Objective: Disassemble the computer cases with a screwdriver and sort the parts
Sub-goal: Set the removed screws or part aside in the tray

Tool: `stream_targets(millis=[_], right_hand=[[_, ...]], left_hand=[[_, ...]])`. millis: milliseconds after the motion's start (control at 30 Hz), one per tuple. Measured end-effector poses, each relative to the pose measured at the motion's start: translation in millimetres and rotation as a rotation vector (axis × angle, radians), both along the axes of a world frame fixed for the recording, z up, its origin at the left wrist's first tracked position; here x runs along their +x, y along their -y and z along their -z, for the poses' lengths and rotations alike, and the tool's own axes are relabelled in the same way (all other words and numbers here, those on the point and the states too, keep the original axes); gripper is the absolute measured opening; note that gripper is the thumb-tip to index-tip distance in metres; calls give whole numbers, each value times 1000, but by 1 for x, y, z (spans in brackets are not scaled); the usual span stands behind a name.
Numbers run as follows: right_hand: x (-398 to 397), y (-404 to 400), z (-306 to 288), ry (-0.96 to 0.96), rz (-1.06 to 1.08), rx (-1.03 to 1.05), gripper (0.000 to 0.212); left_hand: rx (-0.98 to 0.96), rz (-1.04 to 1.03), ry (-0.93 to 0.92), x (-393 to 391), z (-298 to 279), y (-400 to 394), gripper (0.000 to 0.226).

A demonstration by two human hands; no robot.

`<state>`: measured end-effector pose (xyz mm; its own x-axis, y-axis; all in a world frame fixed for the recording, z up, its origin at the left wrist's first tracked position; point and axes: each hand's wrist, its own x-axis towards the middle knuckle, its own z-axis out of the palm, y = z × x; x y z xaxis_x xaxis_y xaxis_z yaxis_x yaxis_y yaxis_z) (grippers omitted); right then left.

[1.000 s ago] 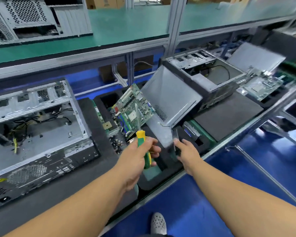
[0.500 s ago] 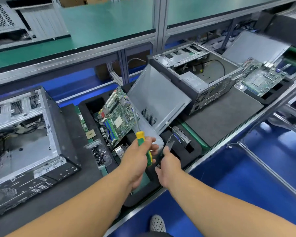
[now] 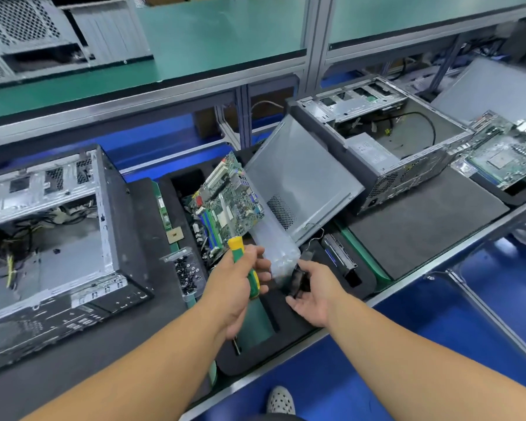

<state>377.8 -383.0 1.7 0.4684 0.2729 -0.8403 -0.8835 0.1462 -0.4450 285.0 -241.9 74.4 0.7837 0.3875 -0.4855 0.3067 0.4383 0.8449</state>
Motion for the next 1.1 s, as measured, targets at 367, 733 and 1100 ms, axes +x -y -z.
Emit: stream_targets(millis=[367,733,1100], right_hand=[[-71,-21,-1,434,-15,89,43],[-75,-24,-14,531,-10,233,106],[-65,-48,-2,126,-444,181,79]], left_hand=[[48,-130,9,-17,1,-35,23],[77,-138,-29,-38,10,-43,21],[96,-148,-55,-48,13,-37,17]])
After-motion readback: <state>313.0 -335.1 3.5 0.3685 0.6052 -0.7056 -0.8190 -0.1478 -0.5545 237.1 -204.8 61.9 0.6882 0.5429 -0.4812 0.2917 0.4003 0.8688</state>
